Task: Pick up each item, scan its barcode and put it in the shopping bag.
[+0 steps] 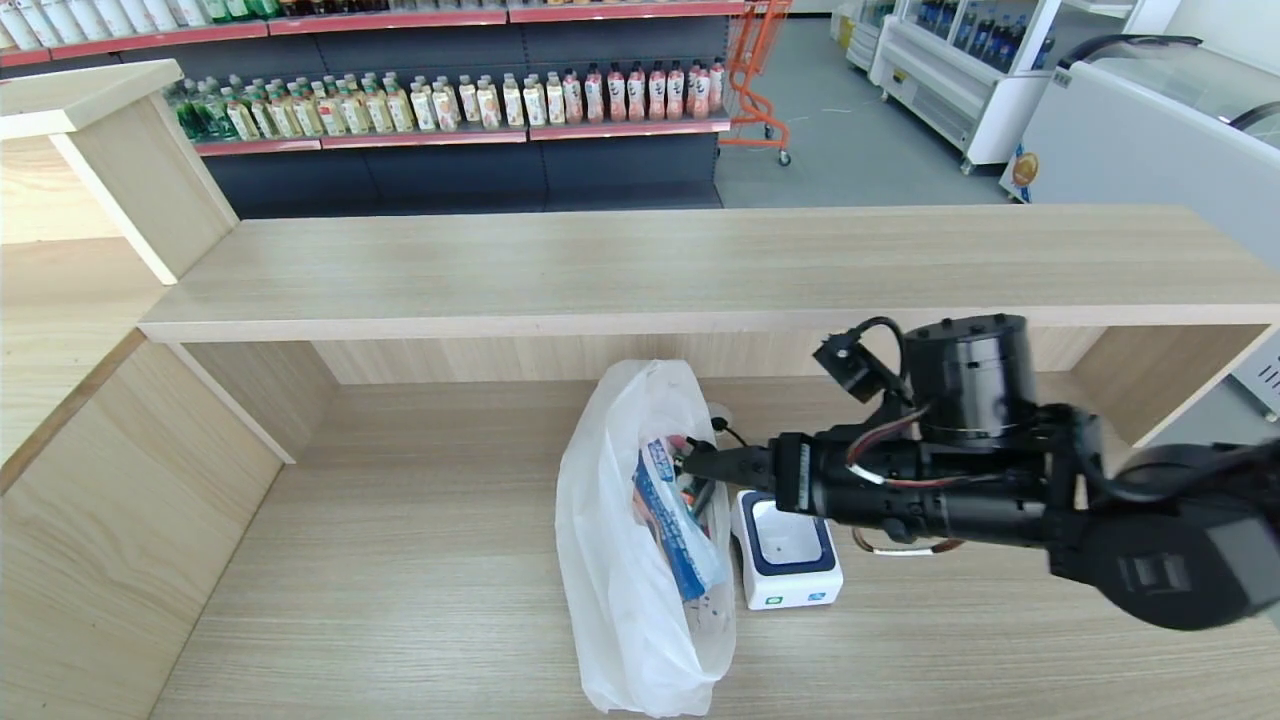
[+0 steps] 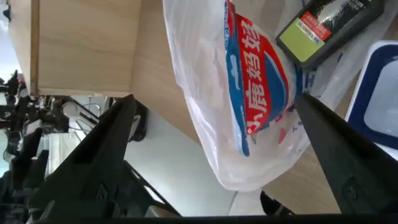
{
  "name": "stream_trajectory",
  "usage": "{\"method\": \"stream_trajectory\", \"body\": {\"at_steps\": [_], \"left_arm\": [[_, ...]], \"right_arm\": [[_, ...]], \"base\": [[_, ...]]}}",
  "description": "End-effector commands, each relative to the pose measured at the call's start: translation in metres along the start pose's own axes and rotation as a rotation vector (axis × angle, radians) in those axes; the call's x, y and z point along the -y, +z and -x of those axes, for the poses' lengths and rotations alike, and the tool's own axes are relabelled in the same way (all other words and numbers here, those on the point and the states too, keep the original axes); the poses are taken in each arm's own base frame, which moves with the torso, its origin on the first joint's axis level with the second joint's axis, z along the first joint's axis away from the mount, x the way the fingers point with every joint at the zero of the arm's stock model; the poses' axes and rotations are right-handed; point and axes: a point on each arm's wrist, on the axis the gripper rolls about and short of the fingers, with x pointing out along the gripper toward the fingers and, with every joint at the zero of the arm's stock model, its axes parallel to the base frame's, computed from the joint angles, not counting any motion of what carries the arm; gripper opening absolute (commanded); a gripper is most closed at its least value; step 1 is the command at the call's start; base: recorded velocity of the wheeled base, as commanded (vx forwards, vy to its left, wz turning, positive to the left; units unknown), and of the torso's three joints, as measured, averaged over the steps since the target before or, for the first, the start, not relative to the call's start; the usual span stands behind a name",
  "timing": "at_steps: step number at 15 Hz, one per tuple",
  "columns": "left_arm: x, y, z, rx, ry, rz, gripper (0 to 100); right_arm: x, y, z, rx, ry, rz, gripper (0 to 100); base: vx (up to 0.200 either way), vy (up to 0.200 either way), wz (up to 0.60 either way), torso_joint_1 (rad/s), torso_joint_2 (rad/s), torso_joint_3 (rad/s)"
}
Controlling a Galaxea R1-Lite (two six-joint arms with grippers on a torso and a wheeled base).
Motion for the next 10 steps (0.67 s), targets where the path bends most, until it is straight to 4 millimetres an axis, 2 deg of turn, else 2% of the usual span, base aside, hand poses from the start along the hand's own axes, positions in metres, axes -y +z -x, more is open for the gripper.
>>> {"method": "stream_trajectory", "body": {"at_steps": [1, 2, 4, 5, 6, 8, 9, 10], "left_arm": [[0.000, 0.000, 0.000, 0.000, 0.001, 0.000, 100], [0.000, 0.000, 0.000, 0.000, 0.001, 0.000, 100], [0.000, 0.000, 0.000, 0.000, 0.002, 0.000, 100], [0.000, 0.000, 0.000, 0.000, 0.001, 0.000, 100], [0.000, 0.000, 0.000, 0.000, 0.001, 0.000, 100], [0.000, 0.000, 0.000, 0.000, 0.001, 0.000, 100], [0.000, 0.000, 0.000, 0.000, 0.001, 0.000, 100], [0.000, 0.000, 0.000, 0.000, 0.001, 0.000, 100]], "right_arm": [[-0.013, -0.024, 0.108, 0.090, 0.037, 0.034, 100], [-0.009, -0.032, 0.128, 0.110, -0.003, 0.087, 100], [0.014, -0.044, 0.170, 0.229, -0.361, 0.255, 100], [0.015, -0.050, 0.184, 0.296, -0.470, 0.254, 100], [0.016, -0.069, 0.210, 0.392, -0.639, 0.235, 100], [0.015, -0.123, 0.246, 0.491, -0.736, 0.258, 100], [0.016, -0.154, 0.257, 0.510, -0.769, 0.288, 100], [0.017, -0.171, 0.262, 0.534, -0.779, 0.289, 100]], "base": [[0.000, 0.000, 0.00, 0.000, 0.00, 0.000], [0.000, 0.000, 0.00, 0.000, 0.00, 0.000], [0.000, 0.000, 0.00, 0.000, 0.00, 0.000], [0.000, 0.000, 0.00, 0.000, 0.00, 0.000], [0.000, 0.000, 0.00, 0.000, 0.00, 0.000], [0.000, 0.000, 0.00, 0.000, 0.00, 0.000], [0.000, 0.000, 0.00, 0.000, 0.00, 0.000], [0.000, 0.000, 0.00, 0.000, 0.00, 0.000]]}}
